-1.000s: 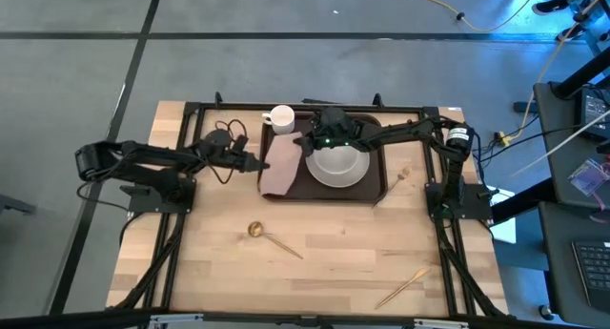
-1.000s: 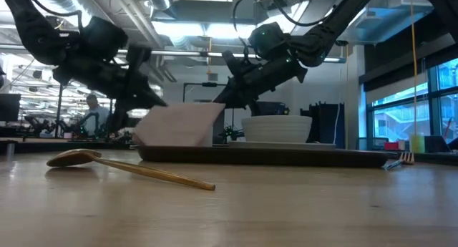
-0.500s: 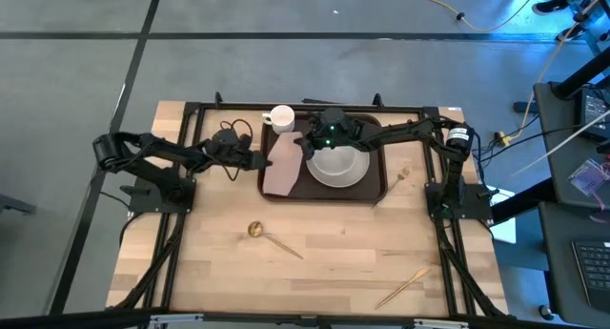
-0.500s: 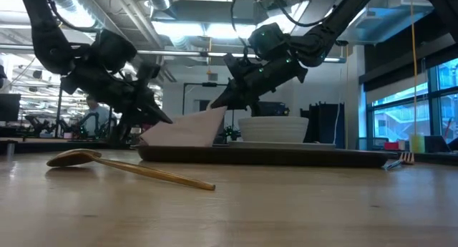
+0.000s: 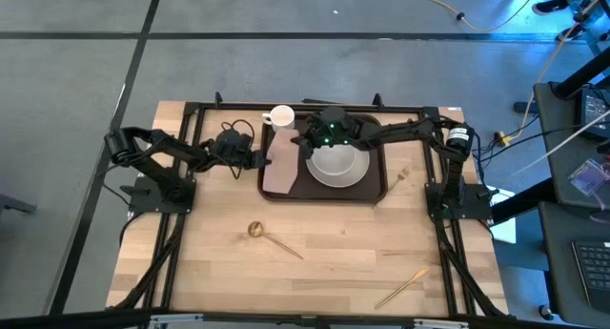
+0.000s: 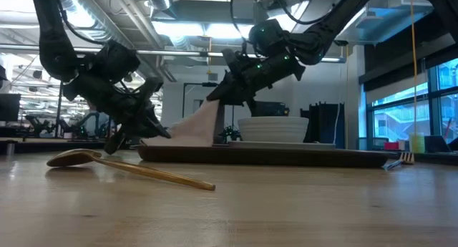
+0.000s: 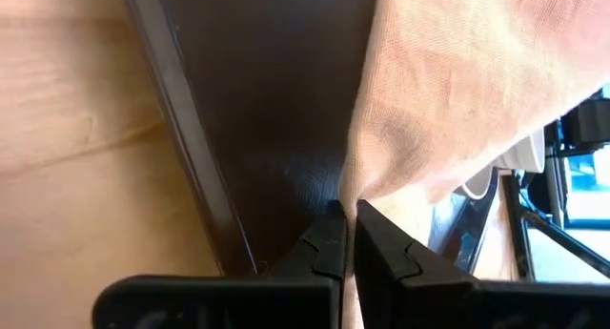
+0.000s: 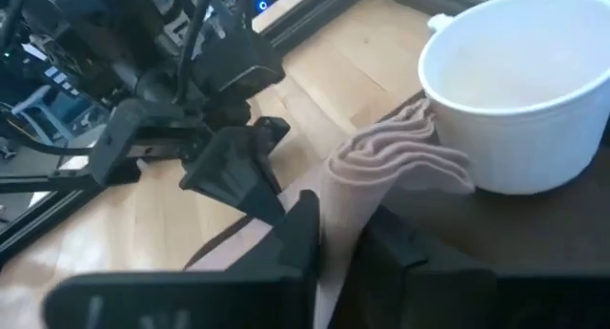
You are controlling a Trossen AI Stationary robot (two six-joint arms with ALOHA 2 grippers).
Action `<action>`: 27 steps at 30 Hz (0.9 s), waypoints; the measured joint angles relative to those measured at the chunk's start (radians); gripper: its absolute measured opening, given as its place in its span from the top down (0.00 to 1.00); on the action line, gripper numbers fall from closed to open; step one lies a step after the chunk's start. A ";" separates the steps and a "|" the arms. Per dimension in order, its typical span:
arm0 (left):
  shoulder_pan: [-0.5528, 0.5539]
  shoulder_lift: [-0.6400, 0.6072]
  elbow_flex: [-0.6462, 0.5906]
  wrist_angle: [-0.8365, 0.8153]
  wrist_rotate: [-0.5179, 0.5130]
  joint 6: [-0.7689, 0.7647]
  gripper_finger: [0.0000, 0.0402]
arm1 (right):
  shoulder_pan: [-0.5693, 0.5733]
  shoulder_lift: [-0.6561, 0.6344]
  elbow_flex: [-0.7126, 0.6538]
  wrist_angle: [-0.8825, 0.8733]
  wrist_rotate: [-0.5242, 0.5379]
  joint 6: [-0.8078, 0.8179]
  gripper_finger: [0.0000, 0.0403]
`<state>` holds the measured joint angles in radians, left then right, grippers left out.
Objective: Set up tray
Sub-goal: Put the light brown napkin on the brown serving tray to the left of the gray plate
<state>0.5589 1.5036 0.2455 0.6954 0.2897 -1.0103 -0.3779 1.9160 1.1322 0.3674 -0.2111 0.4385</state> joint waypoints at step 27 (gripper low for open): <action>0.001 0.001 -0.002 -0.009 0.053 -0.184 0.96 | 0.009 -0.001 0.458 -0.799 0.172 -0.234 0.70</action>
<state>0.5594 1.5047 0.2440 0.6866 0.3423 -1.1946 -0.3687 1.9148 1.5906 -0.4321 -0.0386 0.2048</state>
